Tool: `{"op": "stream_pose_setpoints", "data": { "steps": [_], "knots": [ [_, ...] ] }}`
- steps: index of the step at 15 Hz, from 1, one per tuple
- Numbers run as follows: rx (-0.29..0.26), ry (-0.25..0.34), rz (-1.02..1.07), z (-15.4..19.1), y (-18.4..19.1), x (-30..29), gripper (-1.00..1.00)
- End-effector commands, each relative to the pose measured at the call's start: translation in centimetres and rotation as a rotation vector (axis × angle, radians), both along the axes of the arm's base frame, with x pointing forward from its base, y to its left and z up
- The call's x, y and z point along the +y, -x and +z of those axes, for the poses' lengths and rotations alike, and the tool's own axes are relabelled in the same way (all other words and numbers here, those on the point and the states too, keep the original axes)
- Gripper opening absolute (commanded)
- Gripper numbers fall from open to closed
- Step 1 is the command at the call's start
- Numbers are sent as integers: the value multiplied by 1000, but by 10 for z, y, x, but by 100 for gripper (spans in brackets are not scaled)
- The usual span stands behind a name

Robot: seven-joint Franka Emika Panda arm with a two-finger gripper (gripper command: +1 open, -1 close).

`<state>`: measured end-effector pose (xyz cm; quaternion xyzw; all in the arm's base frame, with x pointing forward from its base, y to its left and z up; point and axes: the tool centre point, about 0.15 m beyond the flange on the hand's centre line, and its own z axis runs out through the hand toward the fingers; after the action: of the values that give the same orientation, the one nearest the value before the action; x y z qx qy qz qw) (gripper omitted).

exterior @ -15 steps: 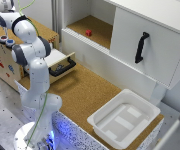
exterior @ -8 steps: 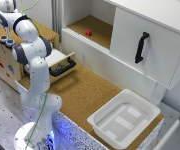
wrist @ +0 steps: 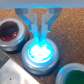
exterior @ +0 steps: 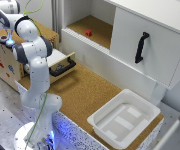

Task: Push the blue button to turn on the blue light

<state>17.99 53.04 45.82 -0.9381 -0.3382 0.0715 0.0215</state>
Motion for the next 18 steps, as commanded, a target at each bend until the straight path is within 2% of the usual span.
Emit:
{"op": "stream_pose_setpoints", "data": {
  "steps": [1,3,5,6,7,15,18],
  "knots": [
    [-82,-181,-95,34,18,-34,-100],
    [-130,-216,-114,68,26,-35,-100],
    [-158,-216,-138,88,27,-36,-100],
    [-178,-196,-150,92,26,-36,-100],
    [-176,-180,-171,91,24,-38,100],
    [-177,-171,-244,83,16,-49,100],
    [-148,-178,-318,74,5,-67,100]
  ]
}}
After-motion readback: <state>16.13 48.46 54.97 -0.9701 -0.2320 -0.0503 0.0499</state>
